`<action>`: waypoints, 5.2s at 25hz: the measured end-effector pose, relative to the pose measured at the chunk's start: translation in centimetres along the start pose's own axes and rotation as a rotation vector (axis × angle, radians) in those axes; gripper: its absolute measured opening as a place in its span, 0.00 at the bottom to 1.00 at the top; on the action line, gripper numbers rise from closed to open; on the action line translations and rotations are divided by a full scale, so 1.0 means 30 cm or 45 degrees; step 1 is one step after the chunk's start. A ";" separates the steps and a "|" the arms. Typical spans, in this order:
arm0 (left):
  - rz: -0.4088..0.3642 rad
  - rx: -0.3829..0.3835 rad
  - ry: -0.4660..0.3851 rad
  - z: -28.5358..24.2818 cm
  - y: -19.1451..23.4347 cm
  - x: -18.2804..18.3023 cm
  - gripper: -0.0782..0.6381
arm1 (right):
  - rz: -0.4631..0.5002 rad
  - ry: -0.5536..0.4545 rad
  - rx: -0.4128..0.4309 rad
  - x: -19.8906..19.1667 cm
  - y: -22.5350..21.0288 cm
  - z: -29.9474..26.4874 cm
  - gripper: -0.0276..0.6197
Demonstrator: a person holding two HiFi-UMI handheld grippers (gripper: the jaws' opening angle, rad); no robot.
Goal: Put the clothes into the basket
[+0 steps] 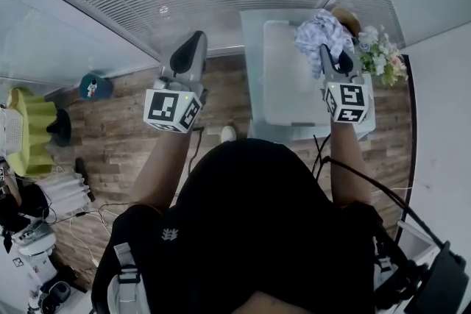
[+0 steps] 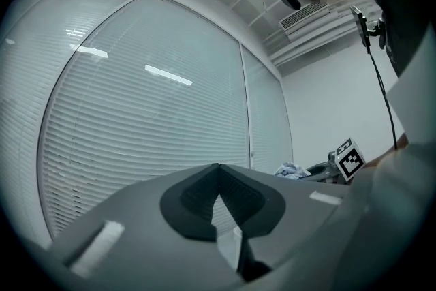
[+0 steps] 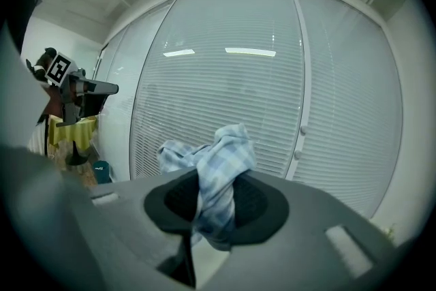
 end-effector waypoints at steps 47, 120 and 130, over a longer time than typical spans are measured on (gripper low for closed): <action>0.050 -0.147 0.269 -0.147 -0.077 -0.329 0.12 | -0.016 0.293 0.221 -0.312 0.181 -0.157 0.21; 0.053 -0.106 0.313 -0.163 -0.031 -0.374 0.12 | -0.005 0.489 0.277 -0.453 0.209 -0.239 0.34; 0.019 -0.164 0.238 -0.190 -0.081 -0.276 0.12 | -0.081 0.310 0.214 -0.349 0.134 -0.108 0.27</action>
Point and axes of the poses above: the fingertips, and each gripper's own axes: z backward along the fingers, y to its left, x out of its top, the point moved 7 cm from there along z, backward along the fingers, and after that the axes turned 2 degrees about -x, right-handed, at the moved point
